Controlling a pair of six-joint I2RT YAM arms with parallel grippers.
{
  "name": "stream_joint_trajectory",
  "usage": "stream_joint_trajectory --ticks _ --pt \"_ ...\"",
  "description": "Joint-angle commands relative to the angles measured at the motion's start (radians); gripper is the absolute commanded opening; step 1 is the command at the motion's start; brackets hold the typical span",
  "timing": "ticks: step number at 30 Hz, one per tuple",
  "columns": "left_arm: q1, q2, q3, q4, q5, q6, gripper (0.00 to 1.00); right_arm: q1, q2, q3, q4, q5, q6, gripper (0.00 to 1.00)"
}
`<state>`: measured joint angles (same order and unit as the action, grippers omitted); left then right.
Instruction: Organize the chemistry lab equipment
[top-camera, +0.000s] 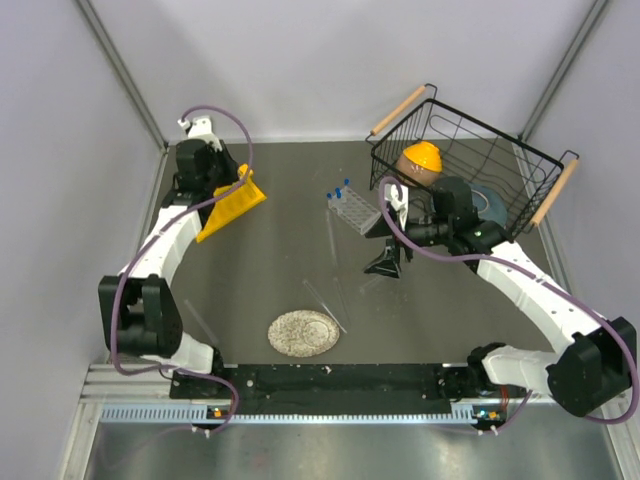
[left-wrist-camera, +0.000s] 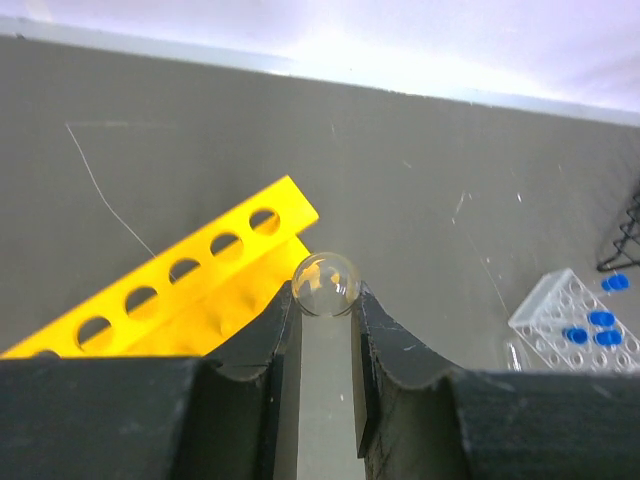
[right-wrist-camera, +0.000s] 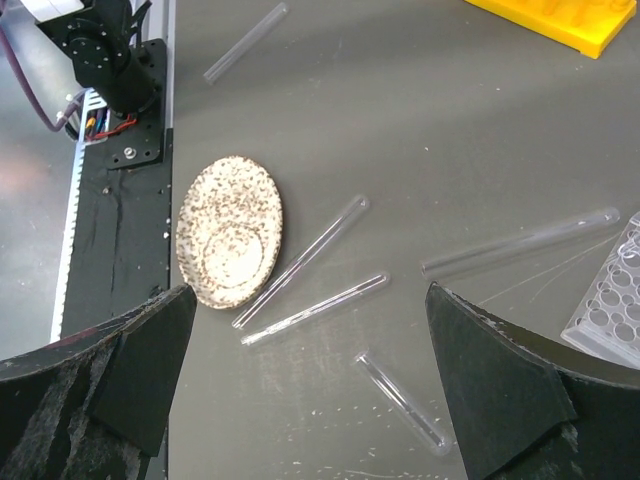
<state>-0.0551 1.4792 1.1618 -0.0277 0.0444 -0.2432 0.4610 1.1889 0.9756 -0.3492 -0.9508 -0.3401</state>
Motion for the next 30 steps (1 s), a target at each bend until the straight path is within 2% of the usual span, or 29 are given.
stream_joint_trajectory --ticks 1,16,30 --pt "0.017 0.050 0.108 0.089 -0.023 0.048 0.06 0.010 -0.005 0.003 0.001 -0.005 -0.042 0.99" --pt "0.020 0.176 0.252 0.046 -0.035 0.120 0.06 0.021 0.015 0.009 -0.017 0.007 -0.063 0.99" --pt "0.020 0.156 0.217 0.040 0.011 0.157 0.06 0.025 0.032 0.012 -0.024 0.018 -0.076 0.99"
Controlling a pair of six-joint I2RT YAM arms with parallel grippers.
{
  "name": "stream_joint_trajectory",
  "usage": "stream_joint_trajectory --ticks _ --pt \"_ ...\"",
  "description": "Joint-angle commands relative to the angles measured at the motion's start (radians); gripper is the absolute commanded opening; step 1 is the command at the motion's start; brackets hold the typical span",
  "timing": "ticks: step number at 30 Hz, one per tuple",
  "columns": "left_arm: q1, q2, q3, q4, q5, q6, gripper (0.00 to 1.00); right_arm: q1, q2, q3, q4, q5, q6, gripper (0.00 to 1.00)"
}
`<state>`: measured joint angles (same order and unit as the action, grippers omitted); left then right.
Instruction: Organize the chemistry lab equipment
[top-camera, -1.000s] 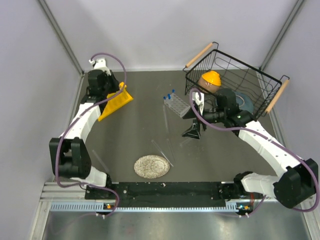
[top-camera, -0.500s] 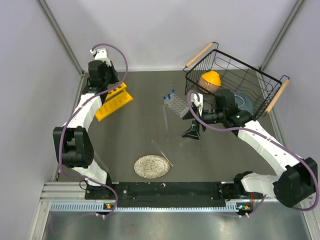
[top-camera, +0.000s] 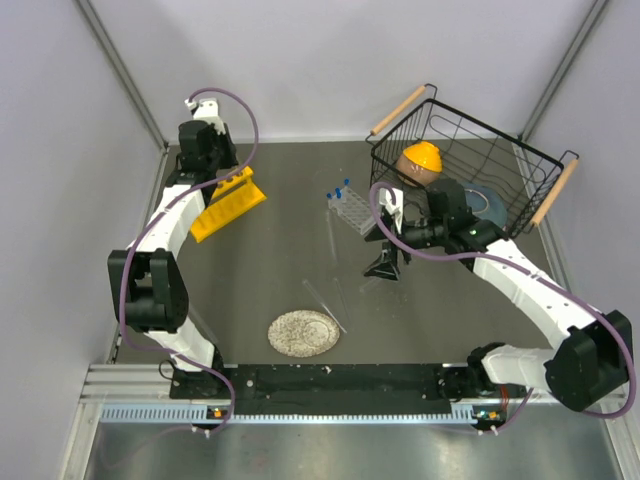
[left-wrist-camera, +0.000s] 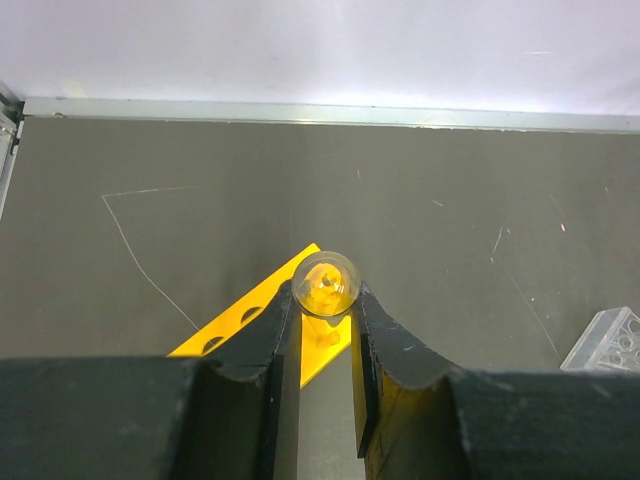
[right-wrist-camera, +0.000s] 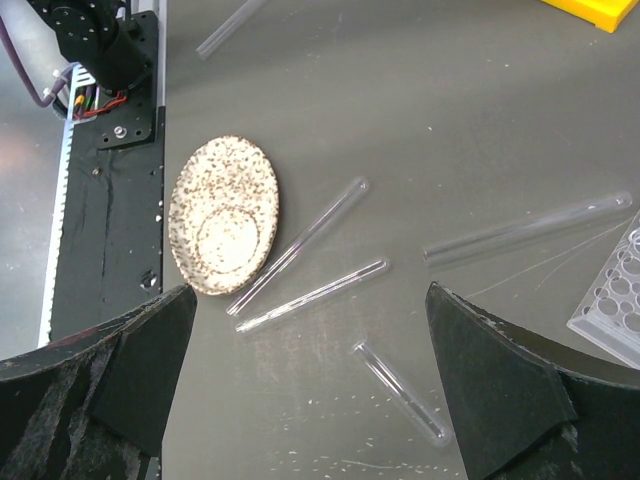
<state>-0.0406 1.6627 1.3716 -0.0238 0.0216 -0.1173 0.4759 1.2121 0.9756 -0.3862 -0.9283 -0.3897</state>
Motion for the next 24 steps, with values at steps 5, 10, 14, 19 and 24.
stream_joint_trajectory --ticks 5,10,14,19,24 --pt "0.005 -0.037 0.011 0.030 0.067 0.039 0.06 0.012 0.010 0.012 0.009 -0.003 -0.032 0.99" --pt "0.005 -0.026 0.004 0.028 0.058 0.045 0.06 0.013 0.014 0.014 0.006 -0.003 -0.034 0.99" --pt "0.005 -0.012 0.001 0.028 0.080 0.041 0.06 0.012 0.015 0.014 0.006 -0.003 -0.038 0.99" --pt "0.005 0.000 0.000 0.028 0.087 0.041 0.06 0.013 0.018 0.015 0.000 -0.001 -0.041 0.99" --pt "0.005 0.008 -0.008 0.002 0.070 0.053 0.06 0.012 0.020 0.017 -0.005 -0.001 -0.044 0.99"
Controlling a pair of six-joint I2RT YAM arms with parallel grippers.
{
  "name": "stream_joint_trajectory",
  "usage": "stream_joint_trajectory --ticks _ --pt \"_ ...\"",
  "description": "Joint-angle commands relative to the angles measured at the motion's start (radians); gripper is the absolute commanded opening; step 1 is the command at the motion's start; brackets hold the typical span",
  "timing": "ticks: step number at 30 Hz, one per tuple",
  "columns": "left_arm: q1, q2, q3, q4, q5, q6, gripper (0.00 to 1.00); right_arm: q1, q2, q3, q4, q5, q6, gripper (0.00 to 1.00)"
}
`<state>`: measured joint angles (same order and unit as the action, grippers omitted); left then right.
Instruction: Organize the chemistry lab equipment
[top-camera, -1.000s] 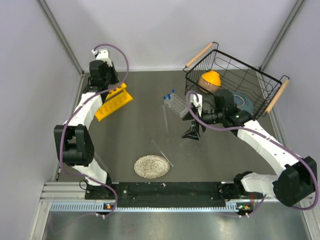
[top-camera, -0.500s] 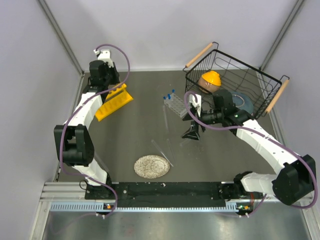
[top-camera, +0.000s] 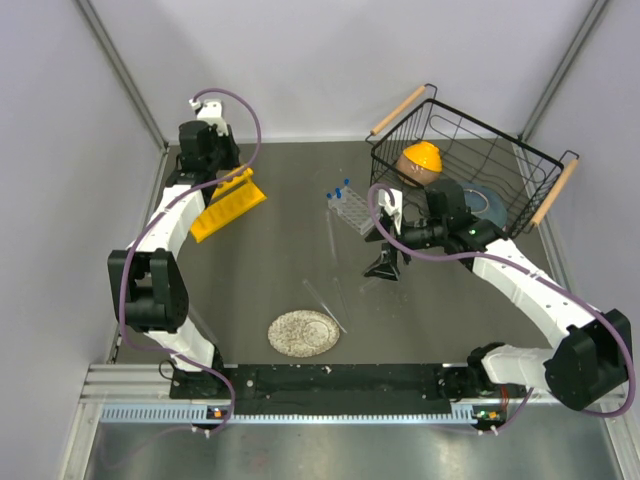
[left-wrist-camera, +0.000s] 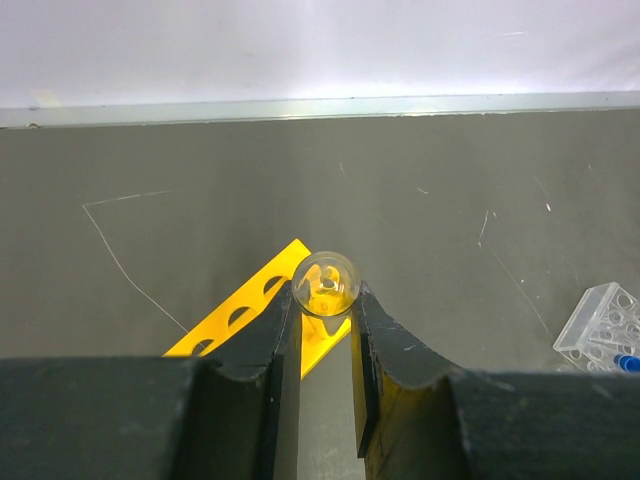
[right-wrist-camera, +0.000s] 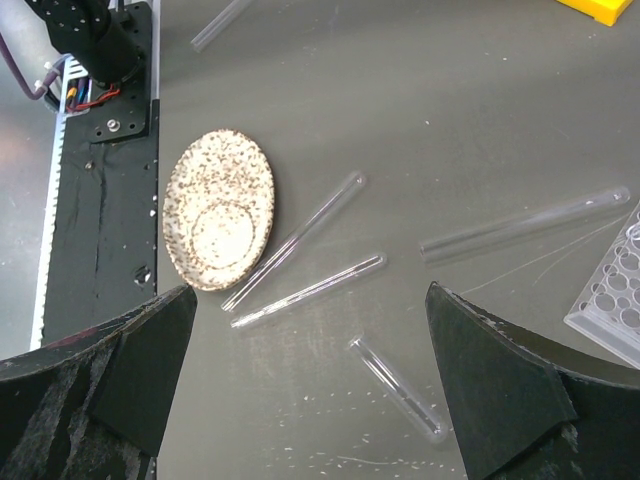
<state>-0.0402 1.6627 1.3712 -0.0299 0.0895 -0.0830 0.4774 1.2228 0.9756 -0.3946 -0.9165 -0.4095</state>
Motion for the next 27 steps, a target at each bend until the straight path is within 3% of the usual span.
stream_joint_trajectory --ticks 1,27 --pt "0.005 0.011 -0.009 0.007 0.001 0.020 0.06 0.010 0.009 0.017 0.005 -0.013 -0.026 0.99" --pt "-0.016 0.135 -0.014 0.002 -0.008 0.068 0.10 0.010 0.017 0.020 -0.007 -0.004 -0.043 0.99"
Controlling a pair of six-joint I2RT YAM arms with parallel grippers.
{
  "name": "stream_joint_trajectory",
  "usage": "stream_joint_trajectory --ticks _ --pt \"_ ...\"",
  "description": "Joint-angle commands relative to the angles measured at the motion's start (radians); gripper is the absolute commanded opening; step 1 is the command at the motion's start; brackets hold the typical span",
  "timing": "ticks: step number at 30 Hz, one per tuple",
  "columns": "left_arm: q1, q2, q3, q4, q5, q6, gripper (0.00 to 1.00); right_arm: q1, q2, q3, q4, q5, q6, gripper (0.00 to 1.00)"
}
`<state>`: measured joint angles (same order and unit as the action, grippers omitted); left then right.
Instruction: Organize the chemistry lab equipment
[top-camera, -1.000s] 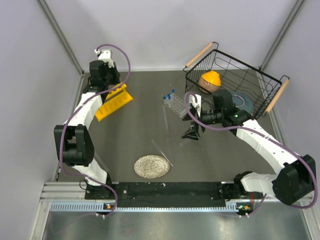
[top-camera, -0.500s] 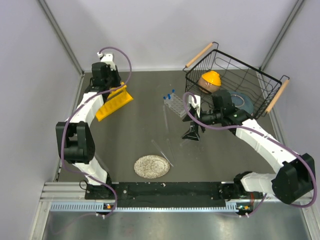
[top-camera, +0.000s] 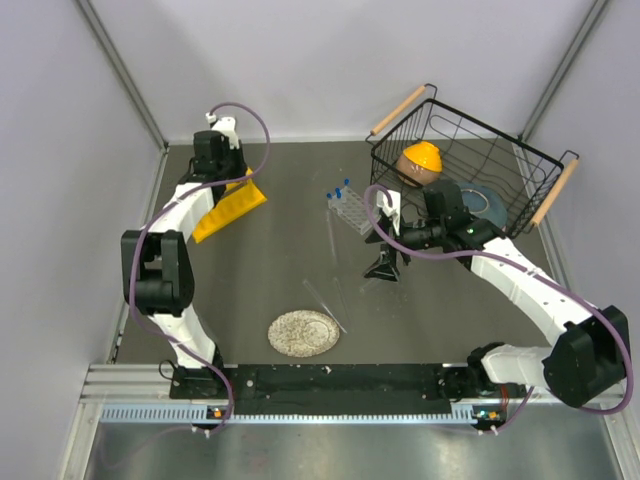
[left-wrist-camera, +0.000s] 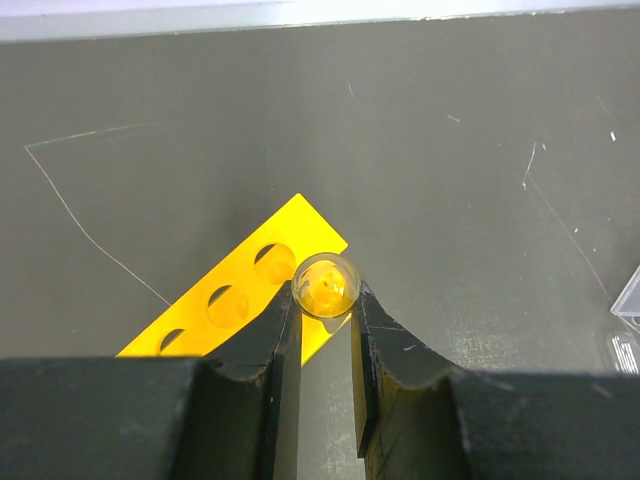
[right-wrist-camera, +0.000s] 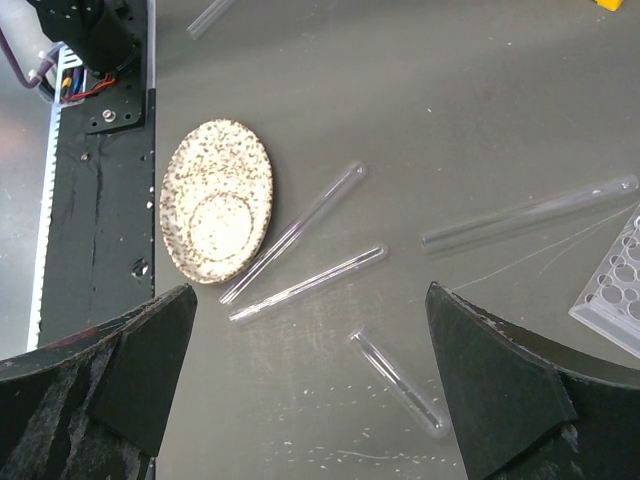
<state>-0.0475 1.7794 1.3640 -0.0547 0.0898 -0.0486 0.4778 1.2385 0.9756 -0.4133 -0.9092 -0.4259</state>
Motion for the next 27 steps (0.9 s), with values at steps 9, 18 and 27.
stream_joint_trajectory --ticks 9,18,27 --pt "-0.011 -0.004 -0.012 -0.002 -0.041 0.013 0.42 0.012 0.010 0.023 0.002 0.006 -0.042 0.99" --pt "-0.011 -0.187 -0.069 -0.034 -0.073 -0.016 0.73 0.008 0.019 0.014 -0.009 0.056 -0.089 0.99" --pt "-0.009 -0.527 -0.215 -0.039 -0.142 -0.069 0.88 -0.059 -0.005 -0.014 0.005 0.033 -0.119 0.99"
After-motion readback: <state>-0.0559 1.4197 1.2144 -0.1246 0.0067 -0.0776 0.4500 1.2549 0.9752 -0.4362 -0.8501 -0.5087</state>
